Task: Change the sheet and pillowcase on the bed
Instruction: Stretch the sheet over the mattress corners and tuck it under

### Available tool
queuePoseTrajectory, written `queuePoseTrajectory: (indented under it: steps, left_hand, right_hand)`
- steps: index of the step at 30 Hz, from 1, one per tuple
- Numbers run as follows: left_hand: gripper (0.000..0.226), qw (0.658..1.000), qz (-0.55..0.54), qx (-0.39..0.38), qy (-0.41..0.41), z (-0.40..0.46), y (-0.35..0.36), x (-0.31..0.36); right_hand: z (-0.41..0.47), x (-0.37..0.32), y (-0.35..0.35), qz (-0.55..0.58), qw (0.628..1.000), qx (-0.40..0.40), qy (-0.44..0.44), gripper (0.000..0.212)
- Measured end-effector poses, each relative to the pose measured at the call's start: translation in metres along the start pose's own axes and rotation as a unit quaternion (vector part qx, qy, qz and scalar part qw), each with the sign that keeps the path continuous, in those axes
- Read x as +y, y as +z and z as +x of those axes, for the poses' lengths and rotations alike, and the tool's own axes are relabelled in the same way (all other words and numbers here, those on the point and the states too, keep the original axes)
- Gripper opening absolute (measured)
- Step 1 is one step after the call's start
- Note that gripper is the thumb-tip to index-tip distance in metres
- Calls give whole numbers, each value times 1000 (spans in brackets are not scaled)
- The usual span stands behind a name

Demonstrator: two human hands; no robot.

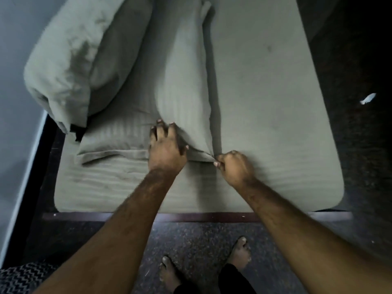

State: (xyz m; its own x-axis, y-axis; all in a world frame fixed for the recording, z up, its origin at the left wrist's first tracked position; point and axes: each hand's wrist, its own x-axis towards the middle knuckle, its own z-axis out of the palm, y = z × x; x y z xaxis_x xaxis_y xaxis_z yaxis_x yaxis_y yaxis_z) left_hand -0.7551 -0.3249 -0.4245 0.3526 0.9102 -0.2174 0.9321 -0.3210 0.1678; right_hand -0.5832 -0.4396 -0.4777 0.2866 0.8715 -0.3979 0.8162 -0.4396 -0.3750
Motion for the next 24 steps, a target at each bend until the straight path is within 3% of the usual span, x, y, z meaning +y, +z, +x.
queuePoseTrajectory:
  steps: [2,4,8,10,15,20,24]
  left_hand:
    - [56,997,3,70,22,-18,10,3]
    - [49,996,-7,57,70,-41,35,-6]
    - [76,969,52,-96,220,-98,99,-41]
    - [66,962,63,-78,255,-103,109,-47]
    - [25,930,86,33,357,-90,109,-33]
    - [25,938,59,20,342,-105,113,-31]
    - [21,936,52,-1,348,-118,111,-31]
  right_hand:
    - [-18,20,9,-35,997,-1,-62,43]
    - [-42,45,28,-59,988,25,-137,55]
    - [-75,69,63,-74,966,116,-217,33]
    - [-76,63,71,-100,960,137,-224,19]
    - [-69,52,79,-108,956,153,-225,11]
    - [-75,55,81,-53,959,148,-235,20]
    - [-87,56,81,-85,955,139,-246,17]
